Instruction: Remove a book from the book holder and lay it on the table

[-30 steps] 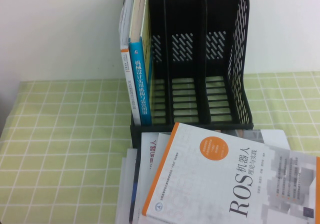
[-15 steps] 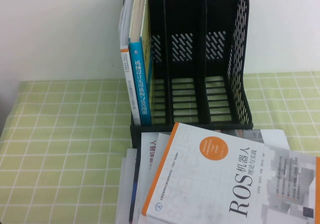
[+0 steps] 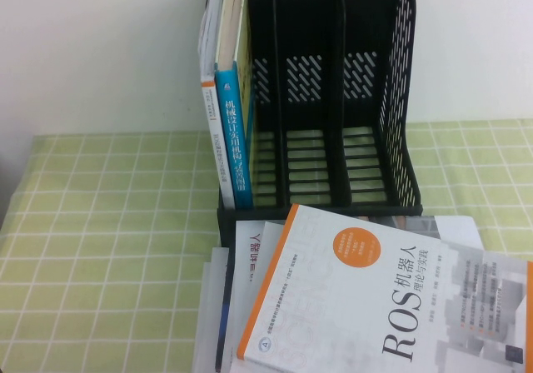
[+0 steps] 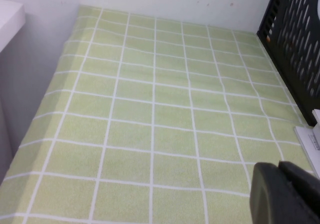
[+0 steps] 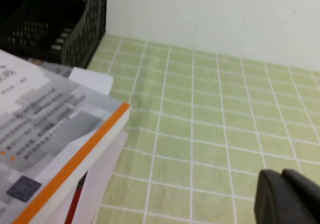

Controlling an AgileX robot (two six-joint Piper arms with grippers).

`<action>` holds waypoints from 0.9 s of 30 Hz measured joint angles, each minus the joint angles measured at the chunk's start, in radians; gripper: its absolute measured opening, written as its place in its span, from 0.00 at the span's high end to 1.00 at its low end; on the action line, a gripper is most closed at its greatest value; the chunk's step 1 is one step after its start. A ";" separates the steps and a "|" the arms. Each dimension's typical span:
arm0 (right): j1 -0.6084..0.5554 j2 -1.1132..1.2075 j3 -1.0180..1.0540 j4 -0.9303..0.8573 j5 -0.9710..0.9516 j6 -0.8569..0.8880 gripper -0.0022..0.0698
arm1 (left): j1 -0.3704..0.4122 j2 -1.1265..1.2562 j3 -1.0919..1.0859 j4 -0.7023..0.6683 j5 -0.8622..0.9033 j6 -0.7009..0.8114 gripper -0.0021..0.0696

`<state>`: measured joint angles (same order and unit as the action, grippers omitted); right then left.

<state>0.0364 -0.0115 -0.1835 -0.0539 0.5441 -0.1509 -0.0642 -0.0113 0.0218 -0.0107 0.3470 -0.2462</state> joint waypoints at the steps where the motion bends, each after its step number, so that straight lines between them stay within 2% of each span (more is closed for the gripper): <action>1: -0.005 0.000 0.011 0.002 0.002 0.000 0.97 | 0.000 0.000 0.000 0.000 0.000 0.000 0.97; 9: -0.007 0.000 0.186 0.026 -0.198 0.002 0.97 | 0.000 0.000 0.000 0.001 0.000 0.002 0.97; 27: -0.096 0.000 0.207 0.054 -0.171 -0.053 0.97 | 0.000 0.000 0.000 0.002 0.000 0.000 0.97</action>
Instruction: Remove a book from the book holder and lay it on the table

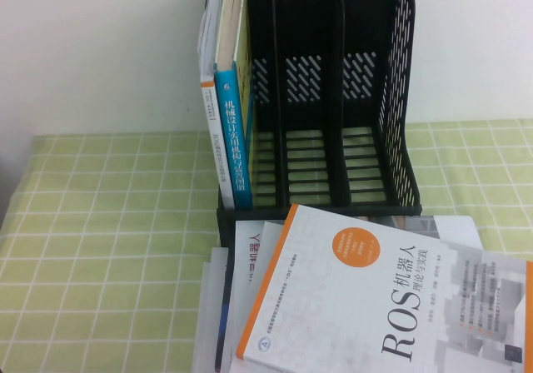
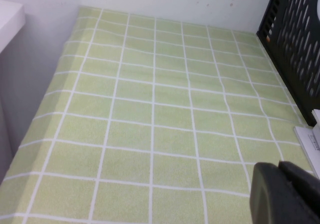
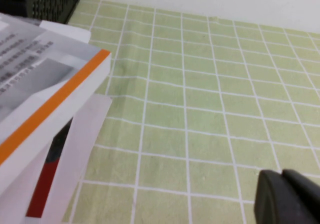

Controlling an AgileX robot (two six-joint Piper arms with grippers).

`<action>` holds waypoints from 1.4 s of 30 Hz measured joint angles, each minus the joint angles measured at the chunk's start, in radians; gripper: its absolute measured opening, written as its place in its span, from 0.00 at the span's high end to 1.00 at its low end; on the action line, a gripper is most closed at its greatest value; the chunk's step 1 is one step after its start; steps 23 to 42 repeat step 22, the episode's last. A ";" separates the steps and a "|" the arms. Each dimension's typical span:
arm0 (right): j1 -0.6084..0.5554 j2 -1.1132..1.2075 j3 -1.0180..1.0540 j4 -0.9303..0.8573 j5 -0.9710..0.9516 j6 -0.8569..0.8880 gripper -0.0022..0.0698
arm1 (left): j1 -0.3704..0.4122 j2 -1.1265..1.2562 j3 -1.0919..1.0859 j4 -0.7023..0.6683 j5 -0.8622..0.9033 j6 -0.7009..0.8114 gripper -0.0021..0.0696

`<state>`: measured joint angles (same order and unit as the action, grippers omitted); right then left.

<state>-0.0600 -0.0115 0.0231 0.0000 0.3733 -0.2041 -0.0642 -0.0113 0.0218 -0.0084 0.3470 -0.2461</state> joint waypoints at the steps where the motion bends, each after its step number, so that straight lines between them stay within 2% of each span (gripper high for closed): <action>1: 0.000 0.000 0.000 0.000 0.000 -0.002 0.97 | 0.000 0.000 0.000 0.000 0.000 0.000 0.97; 15: -0.048 0.000 0.000 0.000 0.000 -0.002 0.97 | 0.000 0.000 0.000 0.000 0.000 0.000 0.97; 42: -0.048 0.000 0.000 0.000 0.000 -0.002 0.97 | 0.000 0.000 0.000 0.000 0.000 0.000 0.97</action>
